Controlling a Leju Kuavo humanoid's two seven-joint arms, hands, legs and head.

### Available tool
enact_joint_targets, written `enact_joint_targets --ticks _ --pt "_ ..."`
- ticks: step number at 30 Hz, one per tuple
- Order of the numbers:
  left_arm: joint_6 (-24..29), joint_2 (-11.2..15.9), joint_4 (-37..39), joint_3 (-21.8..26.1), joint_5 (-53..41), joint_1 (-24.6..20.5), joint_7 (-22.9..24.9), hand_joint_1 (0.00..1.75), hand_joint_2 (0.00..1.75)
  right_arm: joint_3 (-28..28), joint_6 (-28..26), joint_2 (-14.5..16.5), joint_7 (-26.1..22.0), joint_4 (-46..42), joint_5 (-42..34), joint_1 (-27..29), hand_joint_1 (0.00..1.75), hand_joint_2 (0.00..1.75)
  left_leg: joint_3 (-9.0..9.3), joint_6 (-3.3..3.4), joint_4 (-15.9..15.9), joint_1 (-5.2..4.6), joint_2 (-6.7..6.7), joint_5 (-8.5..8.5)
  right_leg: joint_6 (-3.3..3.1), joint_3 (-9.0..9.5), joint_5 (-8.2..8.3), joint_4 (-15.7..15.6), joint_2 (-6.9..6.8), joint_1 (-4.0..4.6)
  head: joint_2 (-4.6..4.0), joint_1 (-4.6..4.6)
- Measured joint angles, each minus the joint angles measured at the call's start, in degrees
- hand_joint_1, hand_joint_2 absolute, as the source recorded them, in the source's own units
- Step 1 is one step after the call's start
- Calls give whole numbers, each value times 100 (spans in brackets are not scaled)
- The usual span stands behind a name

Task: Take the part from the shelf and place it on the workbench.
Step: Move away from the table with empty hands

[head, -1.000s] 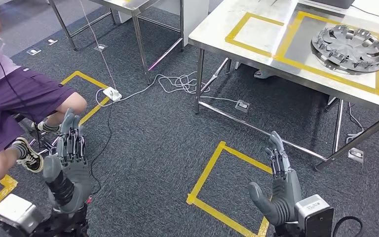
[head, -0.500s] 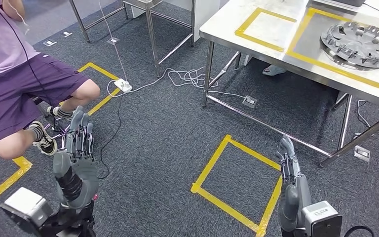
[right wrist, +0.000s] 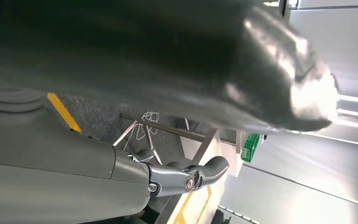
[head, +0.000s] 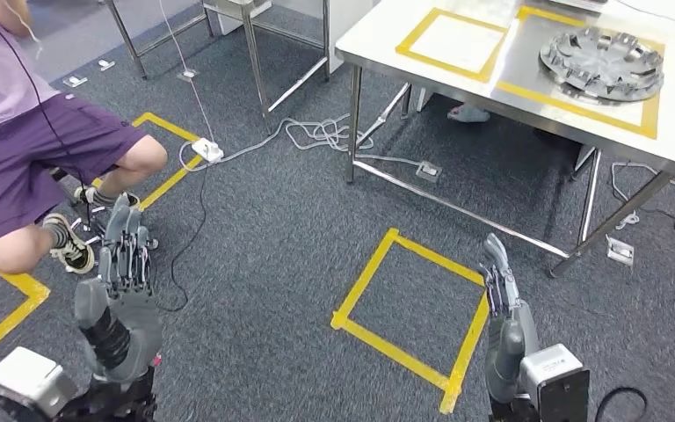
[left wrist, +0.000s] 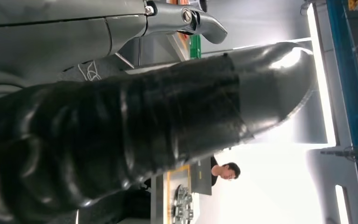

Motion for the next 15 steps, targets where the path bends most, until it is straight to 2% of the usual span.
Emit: enact_joint_targets --ticks 1,2,3,4,6,7,8,9,10,12,13,15 --pt "0 0 1 1 0 0 1 0 0 1 -8 -1 1 0 5 3 0 0 -25 36 -30 7 12 33 31 -36 4 19 10 -6 1 -1" --pt "0 -1 1 1 0 0 1 0 0 3 -19 -3 2 0 15 5 0 0 -60 75 -50 19 24 80 65 -90 -66 87 18 -12 1 15" --pt "1 -3 1 1 0 -2 1 0 0 5 -29 -5 4 0 25 6 0 0 -94 113 -75 34 39 130 102 -170 -227 260 27 -24 1 43" --pt "1 -4 2 2 0 -3 2 0 0 7 -37 -8 7 0 33 9 0 0 -129 135 -81 39 55 178 137 -278 -464 543 34 -47 0 78" --pt "3 -5 5 3 1 1 3 0 0 11 -47 -10 14 1 41 11 0 0 -245 151 -72 35 78 267 200 -469 -901 1248 34 -95 0 149" --pt "6 -5 9 3 1 3 3 0 0 13 -53 -11 19 1 44 13 0 0 -319 145 -60 32 94 312 222 -498 -974 1483 33 -114 0 170" --pt "11 -5 14 3 3 5 3 0 0 15 -61 -11 24 2 50 14 0 0 -390 137 -46 33 111 349 236 -437 -929 1529 32 -130 0 189" --pt "19 -5 18 3 7 6 2 0 0 17 -69 -11 29 2 56 14 0 0 -453 124 -30 35 130 381 244 -274 -800 1365 26 -142 0 207" --pt "27 -5 21 3 11 7 1 0 0 19 -76 -11 35 1 63 12 0 0 -500 109 -15 37 150 408 242 -22 -652 1008 3 -150 -1 228" --pt "41 -6 20 3 19 7 -5 0 0 22 -83 -11 45 -2 82 1 0 0 -555 57 1 34 196 459 202 485 -568 233 -81 -128 0 256" --pt "45 -7 20 3 21 7 -8 0 0 23 -86 -11 49 -5 92 -4 0 0 -568 24 6 31 222 484 168 614 -593 -3 -110 -106 0 259" --pt "49 -7 20 3 24 7 -12 0 0 25 -93 -11 51 -12 104 -6 0 0 -570 -48 -1 38 279 527 78 628 -629 -129 -97 -64 0 253"
